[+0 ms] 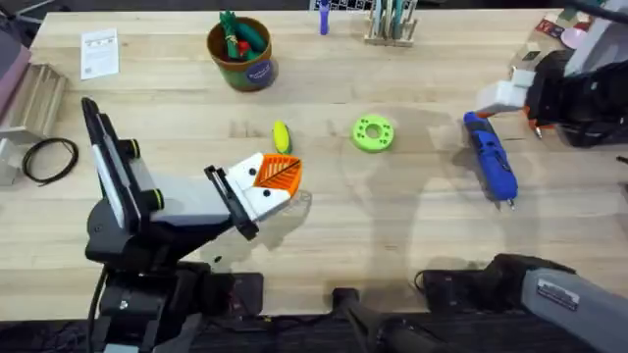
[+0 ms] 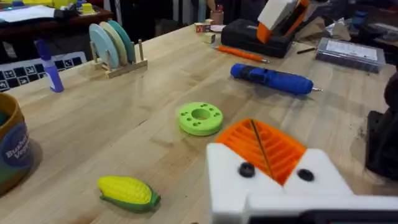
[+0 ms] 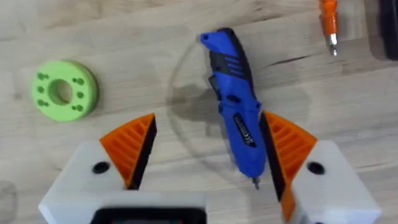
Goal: Pick up the gripper from the table and insert it into the empty holder that is missing its gripper. Then pick up a screw, insert it into the mounting hole, and use the screwdriver to tighten it. Finally, clean up the table by picking up the vegetable and placing it into the bucket.
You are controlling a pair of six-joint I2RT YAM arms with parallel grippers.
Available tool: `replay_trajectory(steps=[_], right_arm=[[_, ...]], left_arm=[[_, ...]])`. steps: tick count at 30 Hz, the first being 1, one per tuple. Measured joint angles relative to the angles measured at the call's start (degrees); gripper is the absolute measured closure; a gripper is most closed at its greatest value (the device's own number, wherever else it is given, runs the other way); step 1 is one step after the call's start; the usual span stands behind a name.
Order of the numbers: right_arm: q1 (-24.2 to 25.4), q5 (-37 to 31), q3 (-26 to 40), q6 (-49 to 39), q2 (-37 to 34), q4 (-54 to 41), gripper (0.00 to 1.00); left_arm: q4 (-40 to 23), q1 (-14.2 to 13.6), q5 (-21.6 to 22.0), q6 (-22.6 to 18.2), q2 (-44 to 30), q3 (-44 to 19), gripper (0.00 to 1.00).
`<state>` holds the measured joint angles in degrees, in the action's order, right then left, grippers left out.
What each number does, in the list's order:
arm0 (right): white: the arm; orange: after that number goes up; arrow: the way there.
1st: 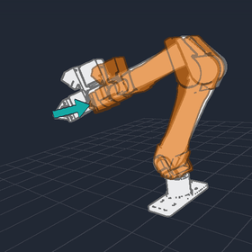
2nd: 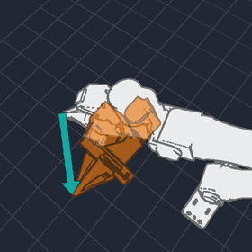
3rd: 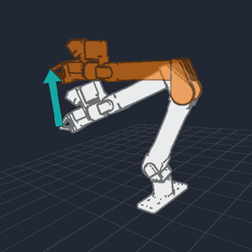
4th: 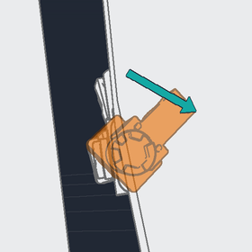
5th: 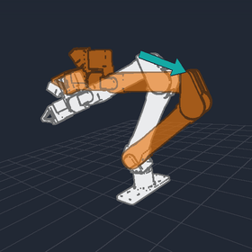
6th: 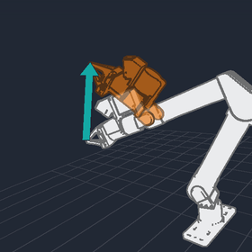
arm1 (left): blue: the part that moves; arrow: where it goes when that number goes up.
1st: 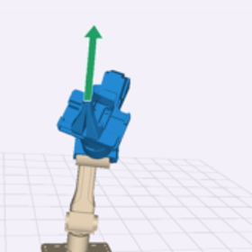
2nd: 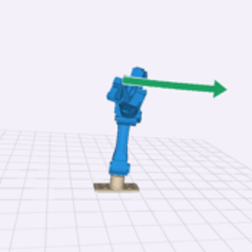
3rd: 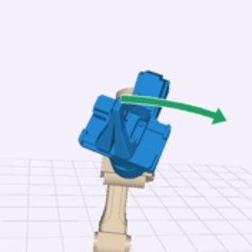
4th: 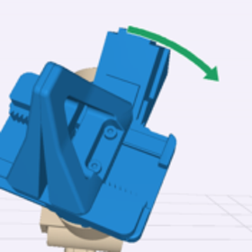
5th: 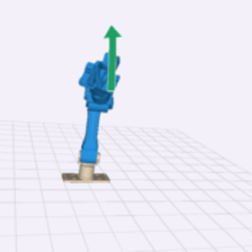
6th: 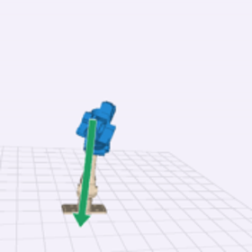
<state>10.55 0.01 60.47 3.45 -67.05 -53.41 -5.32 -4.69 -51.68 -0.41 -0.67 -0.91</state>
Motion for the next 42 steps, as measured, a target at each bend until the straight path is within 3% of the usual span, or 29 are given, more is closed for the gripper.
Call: replay_trajectory(steps=[7,17,28,42], right_arm=[[1.0,0.0,0.0,-7.7,-7.1,1.8,0.011],[1.2,-0.5,-0.3,-10.1,-18.1,4.5,0.009],[5.9,-3.6,-2.2,-11.7,-20.5,10.3,0.010],[5.5,-2.5,-2.2,-15.5,-27.6,12.5,0.010]], left_arm=[[0.0,0.0,0.0,0.0,0.0,0.0,0.995],[0.0,0.0,0.0,0.0,0.0,0.0,0.995],[0.0,0.0,0.0,0.0,0.0,0.0,0.995],[0.0,0.0,0.0,0.0,0.0,0.0,0.995]])
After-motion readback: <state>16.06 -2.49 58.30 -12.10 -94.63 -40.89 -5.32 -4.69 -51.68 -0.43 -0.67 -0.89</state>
